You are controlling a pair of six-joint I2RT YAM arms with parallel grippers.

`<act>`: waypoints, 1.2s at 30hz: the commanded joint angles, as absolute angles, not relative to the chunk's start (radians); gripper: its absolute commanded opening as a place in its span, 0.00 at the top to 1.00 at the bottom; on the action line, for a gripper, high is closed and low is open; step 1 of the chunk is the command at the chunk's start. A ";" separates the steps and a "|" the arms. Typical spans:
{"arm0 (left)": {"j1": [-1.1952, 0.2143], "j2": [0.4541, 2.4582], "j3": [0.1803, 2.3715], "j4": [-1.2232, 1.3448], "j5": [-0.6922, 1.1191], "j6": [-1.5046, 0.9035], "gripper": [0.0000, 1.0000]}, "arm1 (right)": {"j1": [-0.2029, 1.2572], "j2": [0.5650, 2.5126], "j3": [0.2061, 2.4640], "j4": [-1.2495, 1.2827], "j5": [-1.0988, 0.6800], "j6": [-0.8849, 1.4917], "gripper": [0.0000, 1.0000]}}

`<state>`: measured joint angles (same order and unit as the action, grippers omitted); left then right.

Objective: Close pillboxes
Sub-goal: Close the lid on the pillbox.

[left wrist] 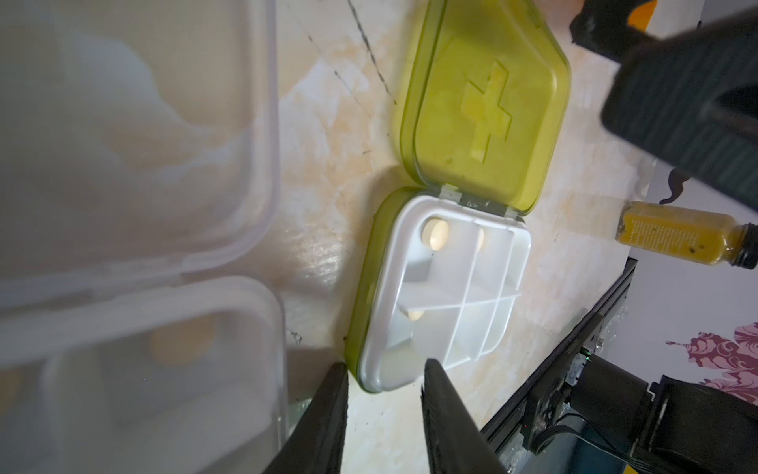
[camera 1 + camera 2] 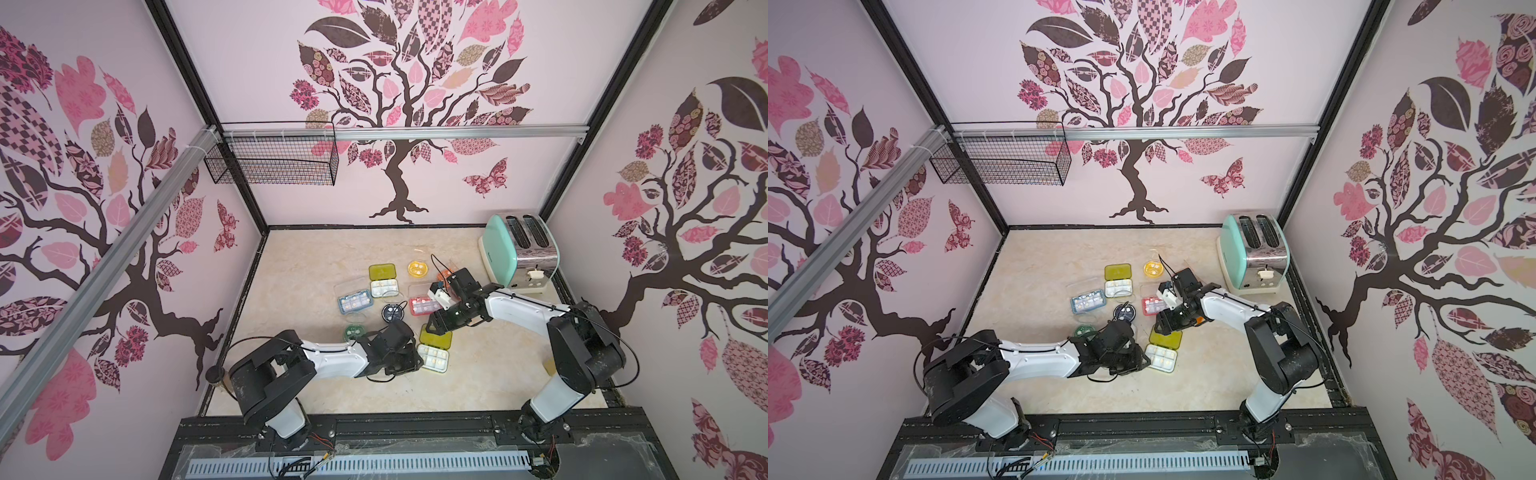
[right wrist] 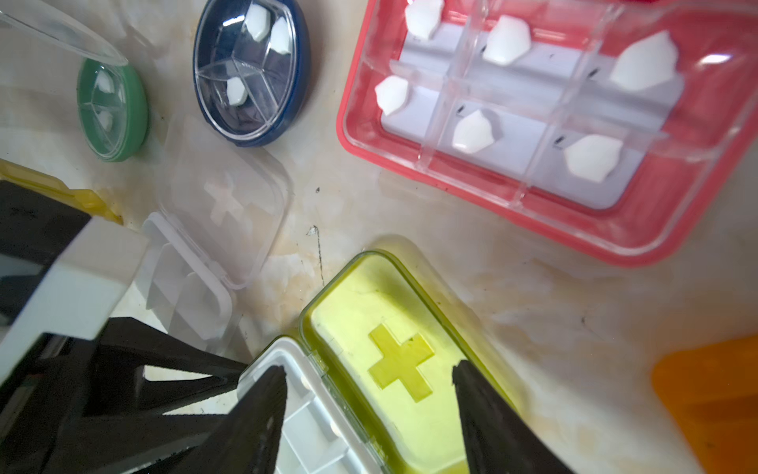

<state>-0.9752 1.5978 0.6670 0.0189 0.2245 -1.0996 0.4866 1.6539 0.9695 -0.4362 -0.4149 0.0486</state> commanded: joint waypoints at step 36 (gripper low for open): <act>-1.000 1.603 0.685 -0.054 0.365 -0.996 0.71 | 0.468 1.736 0.967 -0.445 -0.371 0.071 0.29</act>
<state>-0.9977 1.5738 0.6632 -0.0799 0.3424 -1.0111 0.4690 1.7290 0.9863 -0.4290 -0.3531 0.0570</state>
